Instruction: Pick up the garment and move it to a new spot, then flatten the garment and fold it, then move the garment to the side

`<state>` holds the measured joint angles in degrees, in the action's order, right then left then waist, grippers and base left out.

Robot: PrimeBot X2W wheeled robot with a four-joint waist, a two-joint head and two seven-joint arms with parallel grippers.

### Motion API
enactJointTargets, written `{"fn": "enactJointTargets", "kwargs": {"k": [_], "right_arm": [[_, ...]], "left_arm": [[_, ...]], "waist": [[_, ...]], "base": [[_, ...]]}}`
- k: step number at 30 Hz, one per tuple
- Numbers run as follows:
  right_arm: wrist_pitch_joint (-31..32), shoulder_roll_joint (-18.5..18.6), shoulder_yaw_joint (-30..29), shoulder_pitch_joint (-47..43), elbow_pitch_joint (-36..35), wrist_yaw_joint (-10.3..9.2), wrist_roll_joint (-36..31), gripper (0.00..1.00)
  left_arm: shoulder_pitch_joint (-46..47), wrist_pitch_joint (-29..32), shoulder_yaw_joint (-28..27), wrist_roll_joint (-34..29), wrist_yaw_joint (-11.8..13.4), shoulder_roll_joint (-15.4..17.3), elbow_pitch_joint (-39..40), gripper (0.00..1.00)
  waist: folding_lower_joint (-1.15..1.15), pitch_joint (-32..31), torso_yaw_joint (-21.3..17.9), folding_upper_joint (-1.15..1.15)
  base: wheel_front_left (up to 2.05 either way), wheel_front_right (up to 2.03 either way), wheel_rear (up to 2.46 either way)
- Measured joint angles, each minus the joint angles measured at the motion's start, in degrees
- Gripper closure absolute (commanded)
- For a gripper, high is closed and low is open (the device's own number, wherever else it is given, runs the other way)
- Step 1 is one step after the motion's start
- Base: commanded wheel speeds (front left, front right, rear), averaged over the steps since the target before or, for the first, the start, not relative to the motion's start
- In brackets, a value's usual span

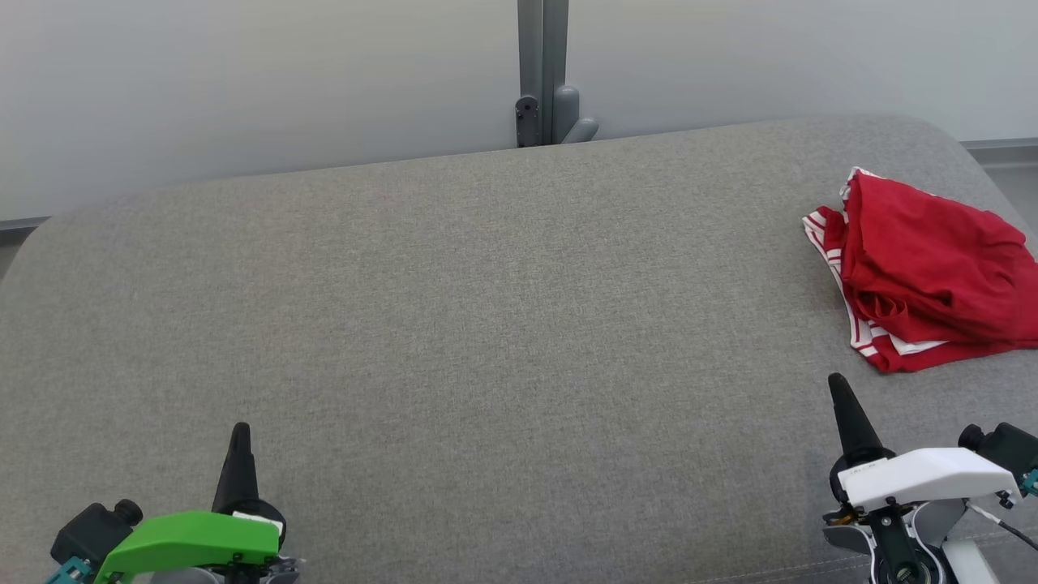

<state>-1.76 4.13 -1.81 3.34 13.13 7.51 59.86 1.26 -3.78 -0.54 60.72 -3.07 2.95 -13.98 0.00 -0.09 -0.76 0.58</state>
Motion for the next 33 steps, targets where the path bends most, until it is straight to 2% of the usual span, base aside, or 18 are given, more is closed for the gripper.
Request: {"fn": "enactJointTargets", "kwargs": {"k": [33], "right_arm": [[5.2, 0.23, -2.41, 1.72, 0.89, -0.03, 19.04, 1.0]], "left_arm": [[1.88, 4.24, -2.18, 17.81, -2.46, -0.05, 0.71, 1.0]], "waist": [[0.0, 0.08, 0.37, 0.0]], "base": [[0.0, 0.0, 0.0]]}}
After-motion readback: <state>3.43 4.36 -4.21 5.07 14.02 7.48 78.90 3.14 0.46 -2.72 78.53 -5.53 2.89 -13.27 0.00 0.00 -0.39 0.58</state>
